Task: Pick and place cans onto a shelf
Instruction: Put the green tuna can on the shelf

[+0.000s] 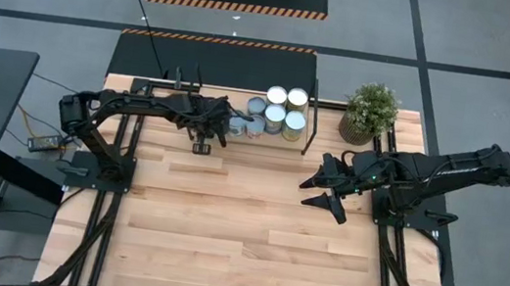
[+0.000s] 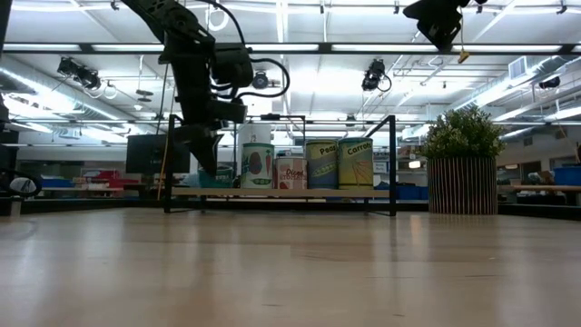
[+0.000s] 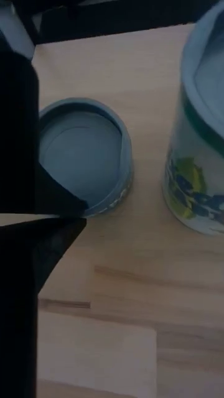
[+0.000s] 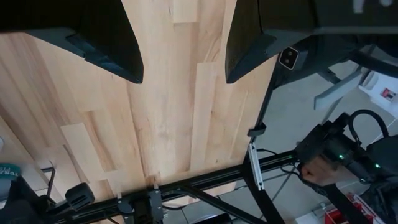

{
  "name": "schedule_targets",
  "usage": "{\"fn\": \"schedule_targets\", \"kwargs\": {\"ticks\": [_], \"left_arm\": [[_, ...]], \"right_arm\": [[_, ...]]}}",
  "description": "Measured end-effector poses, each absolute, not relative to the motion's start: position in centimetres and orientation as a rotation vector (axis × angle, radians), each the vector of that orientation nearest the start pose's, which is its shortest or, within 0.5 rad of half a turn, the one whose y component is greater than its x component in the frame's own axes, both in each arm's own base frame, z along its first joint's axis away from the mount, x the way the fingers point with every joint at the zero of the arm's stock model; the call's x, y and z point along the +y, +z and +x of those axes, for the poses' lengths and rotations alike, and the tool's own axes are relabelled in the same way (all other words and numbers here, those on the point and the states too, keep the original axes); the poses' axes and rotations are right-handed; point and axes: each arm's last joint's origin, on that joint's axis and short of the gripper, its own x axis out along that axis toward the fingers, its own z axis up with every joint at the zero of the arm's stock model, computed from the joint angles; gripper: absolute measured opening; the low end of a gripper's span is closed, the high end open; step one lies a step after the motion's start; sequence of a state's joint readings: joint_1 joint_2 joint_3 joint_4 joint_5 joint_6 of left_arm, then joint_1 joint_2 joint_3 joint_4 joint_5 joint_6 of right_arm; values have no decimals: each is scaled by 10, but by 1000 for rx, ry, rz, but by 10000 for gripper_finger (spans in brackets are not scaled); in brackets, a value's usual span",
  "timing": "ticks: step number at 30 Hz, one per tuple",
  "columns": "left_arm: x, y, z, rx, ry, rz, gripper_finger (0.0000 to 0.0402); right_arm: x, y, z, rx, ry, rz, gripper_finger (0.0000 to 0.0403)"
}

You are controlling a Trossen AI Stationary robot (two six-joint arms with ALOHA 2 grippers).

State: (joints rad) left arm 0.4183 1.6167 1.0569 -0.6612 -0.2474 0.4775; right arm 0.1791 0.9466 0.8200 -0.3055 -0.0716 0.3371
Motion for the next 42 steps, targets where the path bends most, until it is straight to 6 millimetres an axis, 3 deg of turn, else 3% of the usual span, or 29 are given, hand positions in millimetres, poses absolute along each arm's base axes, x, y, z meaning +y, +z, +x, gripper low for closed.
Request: {"fn": "schedule_targets", "kwargs": {"ticks": [10,21,36,42], "left_arm": [[132,197,270,1405,191,387,5],[128,195,267,1426,-49,484,2],[124,209,261,1416,8,525,3],[124,210,260,1419,21,505,27]], "right_arm": [[39,308,201,448,180,313,234],[40,311,202,415,190,322,234],[44,315,203,385,203,362,234],[44,315,203,377,204,362,234]]}}
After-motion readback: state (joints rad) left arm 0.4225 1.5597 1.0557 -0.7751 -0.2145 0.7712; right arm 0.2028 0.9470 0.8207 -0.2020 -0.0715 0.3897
